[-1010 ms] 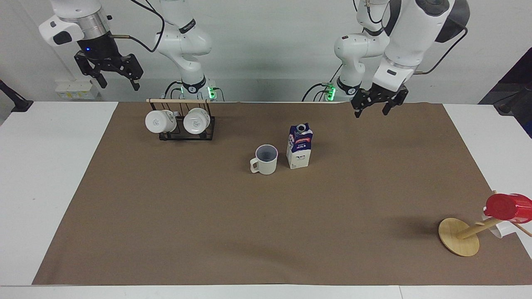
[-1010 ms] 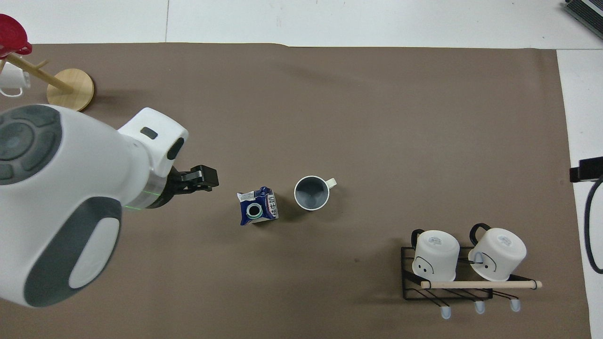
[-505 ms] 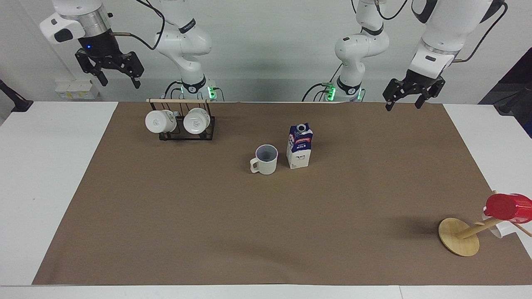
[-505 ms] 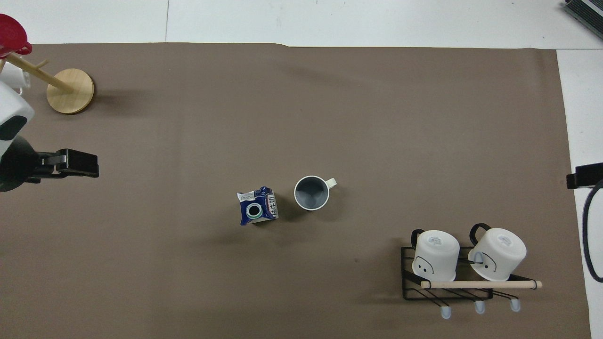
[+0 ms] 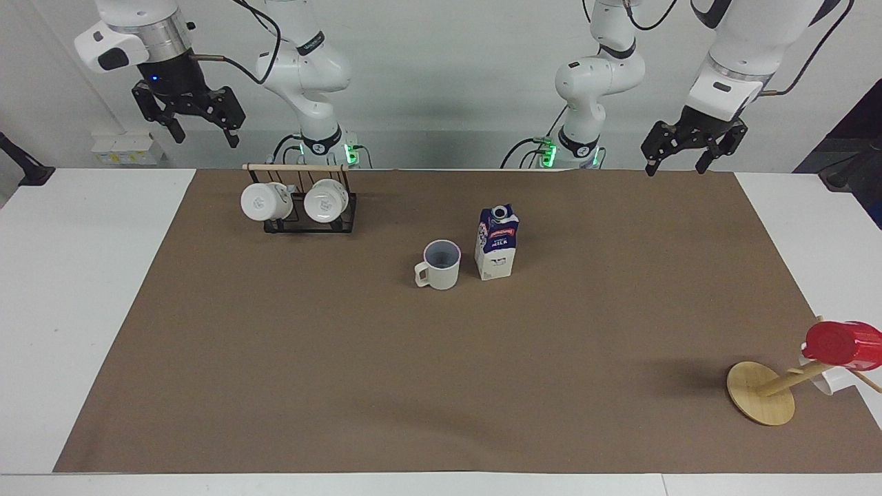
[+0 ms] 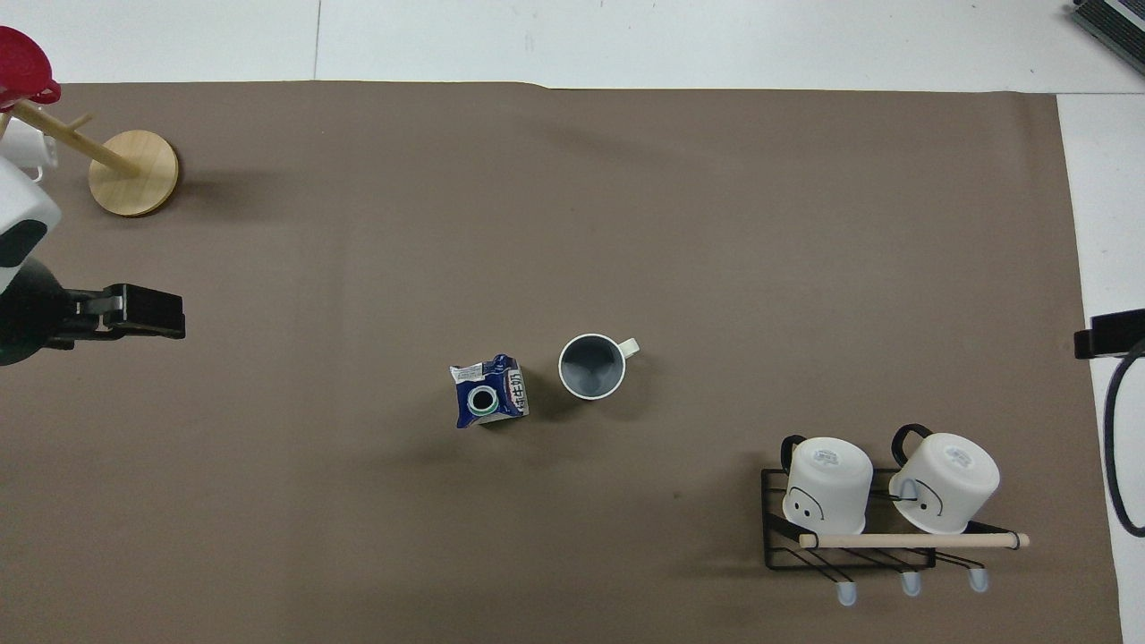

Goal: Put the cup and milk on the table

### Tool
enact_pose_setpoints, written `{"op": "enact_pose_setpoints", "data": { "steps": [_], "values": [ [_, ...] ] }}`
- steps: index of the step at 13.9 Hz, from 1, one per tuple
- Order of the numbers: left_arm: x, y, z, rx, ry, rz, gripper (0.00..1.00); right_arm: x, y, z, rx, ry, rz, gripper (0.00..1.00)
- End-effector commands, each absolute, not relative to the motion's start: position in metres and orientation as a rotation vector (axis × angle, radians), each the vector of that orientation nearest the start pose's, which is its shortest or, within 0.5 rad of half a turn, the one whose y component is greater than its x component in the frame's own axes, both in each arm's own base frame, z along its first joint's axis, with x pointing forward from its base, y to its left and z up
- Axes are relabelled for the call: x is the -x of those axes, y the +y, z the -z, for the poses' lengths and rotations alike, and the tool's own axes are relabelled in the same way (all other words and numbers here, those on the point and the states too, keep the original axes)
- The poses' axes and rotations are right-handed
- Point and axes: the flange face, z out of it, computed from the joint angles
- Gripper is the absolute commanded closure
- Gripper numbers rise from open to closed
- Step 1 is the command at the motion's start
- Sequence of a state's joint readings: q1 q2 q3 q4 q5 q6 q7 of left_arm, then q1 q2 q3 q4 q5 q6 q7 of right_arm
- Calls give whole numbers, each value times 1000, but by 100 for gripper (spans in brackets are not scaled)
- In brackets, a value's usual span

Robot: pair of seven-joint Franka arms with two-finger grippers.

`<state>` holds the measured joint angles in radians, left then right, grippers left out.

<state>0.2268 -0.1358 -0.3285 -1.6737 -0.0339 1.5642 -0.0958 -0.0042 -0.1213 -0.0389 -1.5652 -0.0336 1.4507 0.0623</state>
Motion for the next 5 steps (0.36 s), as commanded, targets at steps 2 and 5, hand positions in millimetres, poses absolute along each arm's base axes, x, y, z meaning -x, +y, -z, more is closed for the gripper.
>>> {"op": "enact_pose_setpoints", "data": {
  "steps": [2,5],
  "values": [
    [-507,-63,-649,3119,26,23,0,-505,-29,-680,3166,213,25,0],
    [-507,-64,-649,3118,33,23,0,-505,-30,-680,3166,216,25,0]
  ]
}}
